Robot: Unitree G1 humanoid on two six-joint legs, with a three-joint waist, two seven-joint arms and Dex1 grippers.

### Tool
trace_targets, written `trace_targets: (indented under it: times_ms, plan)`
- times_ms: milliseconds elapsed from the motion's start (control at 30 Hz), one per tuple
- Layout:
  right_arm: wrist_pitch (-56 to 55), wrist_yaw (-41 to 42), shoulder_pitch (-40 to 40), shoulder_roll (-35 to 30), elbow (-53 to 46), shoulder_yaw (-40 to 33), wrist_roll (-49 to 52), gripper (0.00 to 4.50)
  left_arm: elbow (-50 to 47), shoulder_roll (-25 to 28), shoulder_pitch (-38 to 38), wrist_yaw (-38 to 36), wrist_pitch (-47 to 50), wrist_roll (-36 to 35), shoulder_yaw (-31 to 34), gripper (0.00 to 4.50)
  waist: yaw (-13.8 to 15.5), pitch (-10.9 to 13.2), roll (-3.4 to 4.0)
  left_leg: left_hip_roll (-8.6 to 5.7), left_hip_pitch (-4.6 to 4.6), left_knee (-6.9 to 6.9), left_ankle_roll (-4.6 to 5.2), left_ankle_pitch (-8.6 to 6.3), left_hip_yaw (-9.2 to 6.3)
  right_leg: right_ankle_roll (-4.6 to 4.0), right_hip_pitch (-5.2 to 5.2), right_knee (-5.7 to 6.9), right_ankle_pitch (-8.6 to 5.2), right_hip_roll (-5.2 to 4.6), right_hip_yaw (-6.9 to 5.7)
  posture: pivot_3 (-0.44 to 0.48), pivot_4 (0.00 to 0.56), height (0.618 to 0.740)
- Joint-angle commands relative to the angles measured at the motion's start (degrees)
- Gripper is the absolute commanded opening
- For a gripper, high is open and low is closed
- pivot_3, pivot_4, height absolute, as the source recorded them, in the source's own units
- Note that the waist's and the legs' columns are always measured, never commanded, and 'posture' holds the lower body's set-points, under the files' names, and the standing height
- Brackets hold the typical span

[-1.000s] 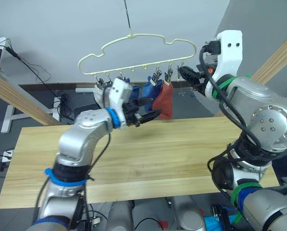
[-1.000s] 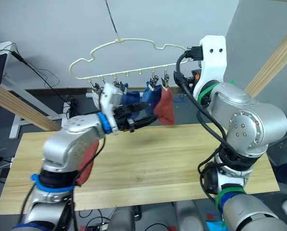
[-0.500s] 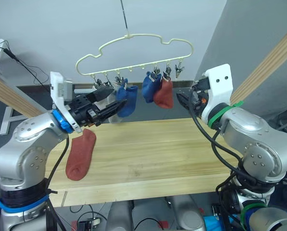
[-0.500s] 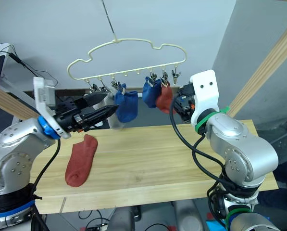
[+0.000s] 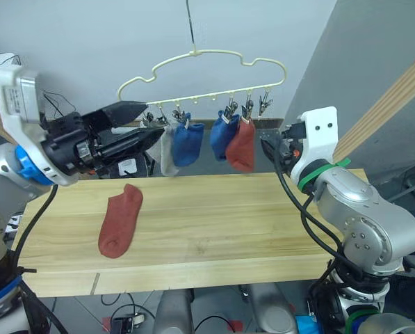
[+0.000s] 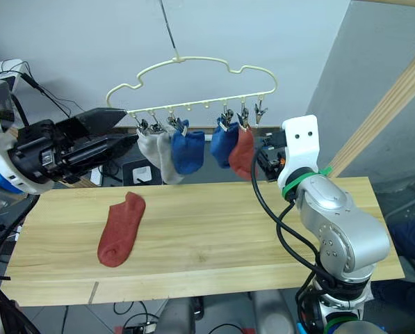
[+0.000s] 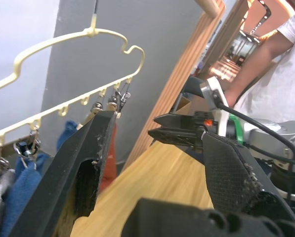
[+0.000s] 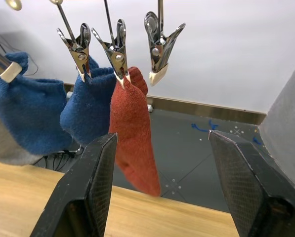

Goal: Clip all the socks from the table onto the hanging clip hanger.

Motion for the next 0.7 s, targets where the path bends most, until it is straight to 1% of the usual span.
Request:
trace_targets:
  times_ms: [33, 133, 300, 533, 700]
  plan:
    - [-0.8, -1.6, -2.1, 1.6, -1.1, -1.0, -1.4, 3.07, 0.7, 2.0, -1.8, 1.6, 0.9, -6.8, 2.3, 3.19, 0.0, 0.0, 0.0, 0.0, 0.0, 0.0, 0.0, 0.0, -0.01, 0.0, 0.0, 0.02, 0.0, 0.0, 0.0, -0.19, 0.273, 0.74]
    - [-0.2, -2.3, -3.1, 3.0, -1.4, -1.0, -2.0, 3.07, 1.0, 2.5, -2.2, 3.1, 1.2, -10.2, 1.7, 3.19, 0.0, 0.0, 0.0, 0.0, 0.0, 0.0, 0.0, 0.0, 0.0, 0.0, 0.0, 0.02, 0.0, 0.0, 0.01, -0.201, 0.283, 0.74]
    - [0.4, -3.0, -4.0, 4.3, -1.8, -0.9, -2.7, 3.07, 0.5, 3.9, -1.9, 3.3, 0.9, -11.9, 0.9, 3.19, 0.0, 0.0, 0.0, 0.0, 0.0, 0.0, 0.0, 0.0, -0.01, -0.01, 0.0, 0.02, 0.0, 0.0, 0.0, -0.203, 0.285, 0.74]
    - [-1.4, -4.6, -7.0, 6.5, 1.2, -1.3, -4.3, 3.07, 0.8, 5.0, -1.1, 1.4, -0.7, -8.7, -0.4, 3.19, 0.0, 0.0, 0.0, 0.01, 0.02, 0.03, 0.01, 0.01, -0.01, -0.02, 0.0, 0.08, 0.01, 0.0, 0.0, -0.198, 0.282, 0.74]
    - [-2.0, -4.9, -8.2, 7.4, 2.5, -1.5, -4.9, 3.07, 0.4, 4.7, -0.8, 1.9, -1.2, -8.1, -1.2, 3.19, 0.0, 0.0, 0.0, 0.0, 0.01, 0.03, 0.02, 0.01, -0.01, -0.02, 0.0, 0.07, 0.01, -0.01, 0.0, -0.191, 0.283, 0.74]
